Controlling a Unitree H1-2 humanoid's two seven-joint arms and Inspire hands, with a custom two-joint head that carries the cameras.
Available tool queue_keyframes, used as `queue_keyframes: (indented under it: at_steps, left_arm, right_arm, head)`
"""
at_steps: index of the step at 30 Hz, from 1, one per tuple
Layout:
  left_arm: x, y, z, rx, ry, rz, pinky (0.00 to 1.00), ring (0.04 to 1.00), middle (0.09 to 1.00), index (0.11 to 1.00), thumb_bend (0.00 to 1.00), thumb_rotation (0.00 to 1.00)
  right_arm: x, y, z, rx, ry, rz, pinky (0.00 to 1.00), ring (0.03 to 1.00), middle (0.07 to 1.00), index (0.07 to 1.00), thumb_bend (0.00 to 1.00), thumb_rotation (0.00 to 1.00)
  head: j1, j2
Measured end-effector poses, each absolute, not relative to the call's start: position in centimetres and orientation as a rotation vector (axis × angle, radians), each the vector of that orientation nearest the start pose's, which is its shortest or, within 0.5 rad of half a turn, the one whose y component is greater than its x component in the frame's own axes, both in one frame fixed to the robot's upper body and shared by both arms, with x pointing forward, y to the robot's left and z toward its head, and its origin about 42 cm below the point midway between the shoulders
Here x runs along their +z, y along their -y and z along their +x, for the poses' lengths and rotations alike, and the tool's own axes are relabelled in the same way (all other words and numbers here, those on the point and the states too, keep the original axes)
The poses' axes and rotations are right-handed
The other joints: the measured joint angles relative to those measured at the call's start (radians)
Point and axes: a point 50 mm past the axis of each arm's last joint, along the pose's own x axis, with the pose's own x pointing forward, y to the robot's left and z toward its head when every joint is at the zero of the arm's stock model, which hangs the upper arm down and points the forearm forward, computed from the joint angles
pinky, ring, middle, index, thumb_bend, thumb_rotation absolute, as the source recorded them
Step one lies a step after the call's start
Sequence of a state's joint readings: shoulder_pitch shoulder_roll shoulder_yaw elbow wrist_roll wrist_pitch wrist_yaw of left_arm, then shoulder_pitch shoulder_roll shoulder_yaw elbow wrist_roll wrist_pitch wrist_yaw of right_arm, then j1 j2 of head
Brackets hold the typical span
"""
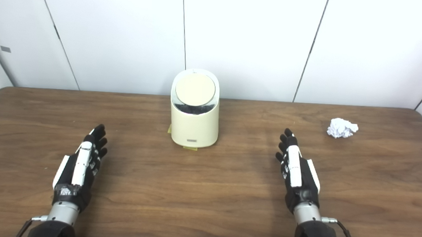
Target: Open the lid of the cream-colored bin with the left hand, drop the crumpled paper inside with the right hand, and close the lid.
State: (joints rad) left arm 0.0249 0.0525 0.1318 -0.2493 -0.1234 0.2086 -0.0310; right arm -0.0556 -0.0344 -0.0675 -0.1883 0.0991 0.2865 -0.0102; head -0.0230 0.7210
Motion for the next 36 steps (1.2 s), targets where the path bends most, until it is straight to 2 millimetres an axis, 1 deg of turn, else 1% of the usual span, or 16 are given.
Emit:
queue_keyframes:
  at_steps: [6,13,14,15,16,17,18,21,23,24,27,29,31,32,33,36]
  left_arm:
    - [14.6,-26.0,27.1,0.078,0.029,-0.063,1.0,0.997,0.991,0.993,0.43,0.9]
    - [14.6,-25.9,27.1,0.078,0.029,-0.061,1.0,0.998,0.992,0.994,0.44,0.89]
    - [14.5,-25.9,27.1,0.078,0.028,-0.061,1.0,0.999,0.995,0.997,0.45,0.88]
    - [14.5,-25.9,27.1,0.077,0.026,-0.061,1.0,0.996,0.992,0.999,0.46,0.81]
    - [14.5,-25.9,27.1,0.077,0.021,-0.062,1.0,0.995,0.991,1.0,0.47,0.79]
    - [14.5,-25.9,27.2,0.077,0.013,-0.062,1.0,0.993,0.99,1.0,0.48,0.73]
    - [14.5,-25.9,27.2,0.076,0.004,-0.063,1.0,0.987,0.988,1.0,0.49,0.64]
    - [15.0,-25.8,27.7,0.08,-0.009,-0.065,0.97,0.967,0.974,1.0,0.58,0.47]
    - [16.1,-25.7,28.5,0.09,0.006,-0.053,0.99,0.952,0.958,0.997,0.66,0.42]
    - [17.0,-25.6,29.0,0.092,0.022,-0.044,0.98,0.947,0.951,0.99,0.69,0.39]
    - [20.0,-25.2,31.2,0.09,0.079,-0.02,0.89,0.939,0.956,0.992,0.75,0.29]
    - [21.8,-24.8,32.7,0.079,0.111,-0.008,0.86,0.916,0.94,0.983,0.77,0.28]
    - [23.5,-24.4,34.1,0.062,0.128,0.056,0.85,0.9,0.923,0.973,0.81,0.29]
    - [24.5,-24.2,34.7,0.052,0.15,0.093,0.89,0.915,0.931,0.975,0.81,0.29]
    - [25.5,-23.9,35.4,0.043,0.176,0.134,0.92,0.924,0.937,0.976,0.82,0.32]
    - [28.0,-23.1,37.4,0.02,0.234,0.244,0.94,0.935,0.948,0.975,0.85,0.31]
  right_arm:
    - [14.4,23.3,29.8,-0.041,-0.041,0.065,0.95,0.976,0.974,0.973,0.65,1.0]
    - [14.4,23.3,29.8,-0.04,-0.041,0.065,0.95,0.979,0.976,0.976,0.64,1.0]
    - [14.4,23.3,29.8,-0.04,-0.041,0.065,0.95,0.98,0.976,0.975,0.64,1.0]
    - [14.4,23.3,29.8,-0.04,-0.041,0.065,0.95,0.982,0.977,0.975,0.64,1.0]
    - [14.4,23.3,29.8,-0.04,-0.041,0.065,0.95,0.982,0.977,0.976,0.63,1.0]
    - [14.4,23.3,29.8,-0.04,-0.041,0.065,0.95,0.984,0.978,0.976,0.63,1.0]
    - [14.4,23.4,29.8,-0.04,-0.041,0.065,0.96,0.987,0.979,0.977,0.63,1.0]
    - [14.3,23.5,29.9,-0.043,-0.042,0.069,0.96,0.985,0.975,0.972,0.63,1.0]
    - [14.0,23.6,30.0,-0.046,-0.053,0.075,0.97,0.987,0.979,0.977,0.63,1.0]
    - [13.9,23.6,30.0,-0.047,-0.053,0.078,0.97,0.985,0.98,0.979,0.64,1.0]
    - [13.8,23.6,30.2,-0.046,-0.047,0.079,0.96,0.978,0.974,0.975,0.64,1.0]
    - [13.8,23.6,30.3,-0.045,-0.046,0.079,0.96,0.978,0.973,0.975,0.63,1.0]
    - [13.7,23.6,30.4,-0.046,-0.046,0.079,0.97,0.98,0.974,0.976,0.63,1.0]
    - [13.8,23.5,30.4,-0.045,-0.046,0.079,0.96,0.978,0.973,0.976,0.64,1.0]
    - [13.7,23.6,30.4,-0.045,-0.044,0.078,0.95,0.977,0.974,0.977,0.64,1.0]
    - [13.5,23.6,30.5,-0.048,-0.039,0.077,0.95,0.977,0.973,0.978,0.64,1.0]
  head:
    - [0.0,0.0]
    - [0.0,0.002]
    - [0.0,0.002]
    - [0.005,-0.002]
    - [0.006,-0.006]
    - [0.012,-0.011]
    - [0.018,-0.015]
    - [0.028,-0.028]
    - [0.028,-0.028]
    - [0.029,-0.032]
    - [0.04,-0.038]
    - [0.04,-0.041]
    - [0.038,-0.043]
    - [0.038,-0.043]
    - [0.038,-0.043]
    - [0.032,-0.049]
